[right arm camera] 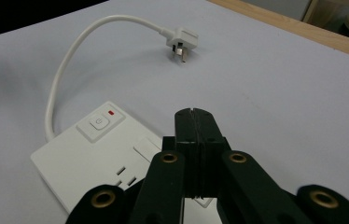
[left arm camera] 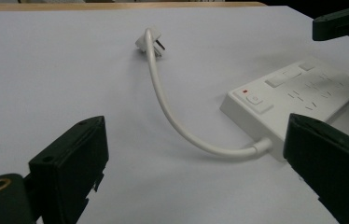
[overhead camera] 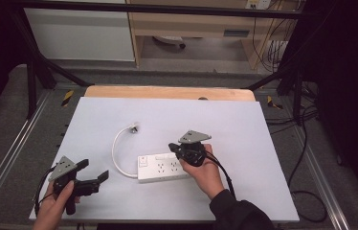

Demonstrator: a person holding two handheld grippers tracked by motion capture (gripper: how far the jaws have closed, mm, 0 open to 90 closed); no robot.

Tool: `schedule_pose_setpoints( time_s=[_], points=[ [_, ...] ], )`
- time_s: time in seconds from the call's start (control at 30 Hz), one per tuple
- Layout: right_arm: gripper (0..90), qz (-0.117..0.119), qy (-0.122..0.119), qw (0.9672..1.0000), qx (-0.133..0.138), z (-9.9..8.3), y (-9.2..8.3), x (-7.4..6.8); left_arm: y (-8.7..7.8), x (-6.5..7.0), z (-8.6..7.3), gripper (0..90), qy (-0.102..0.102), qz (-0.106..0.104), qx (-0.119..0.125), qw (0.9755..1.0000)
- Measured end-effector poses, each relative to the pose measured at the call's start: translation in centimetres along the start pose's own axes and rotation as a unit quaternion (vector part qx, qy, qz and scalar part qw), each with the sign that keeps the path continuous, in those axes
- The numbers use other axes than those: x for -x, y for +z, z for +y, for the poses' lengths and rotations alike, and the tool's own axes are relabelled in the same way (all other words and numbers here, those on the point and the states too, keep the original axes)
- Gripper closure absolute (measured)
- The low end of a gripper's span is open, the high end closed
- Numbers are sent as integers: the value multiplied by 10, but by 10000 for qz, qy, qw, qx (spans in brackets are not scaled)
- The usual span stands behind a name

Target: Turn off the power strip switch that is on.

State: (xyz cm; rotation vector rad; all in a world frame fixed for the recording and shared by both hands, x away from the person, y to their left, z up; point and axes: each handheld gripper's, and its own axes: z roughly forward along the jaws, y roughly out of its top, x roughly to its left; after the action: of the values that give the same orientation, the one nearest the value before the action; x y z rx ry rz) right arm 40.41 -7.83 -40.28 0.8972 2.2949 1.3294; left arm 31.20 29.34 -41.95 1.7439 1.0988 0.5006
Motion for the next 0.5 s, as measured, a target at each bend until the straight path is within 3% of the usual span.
schedule_pose_setpoints(
  time_s=[0.5],
  points=[
    [900, 28, 71, 9999, -105, -3, 8, -2, 0, 0, 0, 65, 3, 6, -1, 10000]
  ],
)
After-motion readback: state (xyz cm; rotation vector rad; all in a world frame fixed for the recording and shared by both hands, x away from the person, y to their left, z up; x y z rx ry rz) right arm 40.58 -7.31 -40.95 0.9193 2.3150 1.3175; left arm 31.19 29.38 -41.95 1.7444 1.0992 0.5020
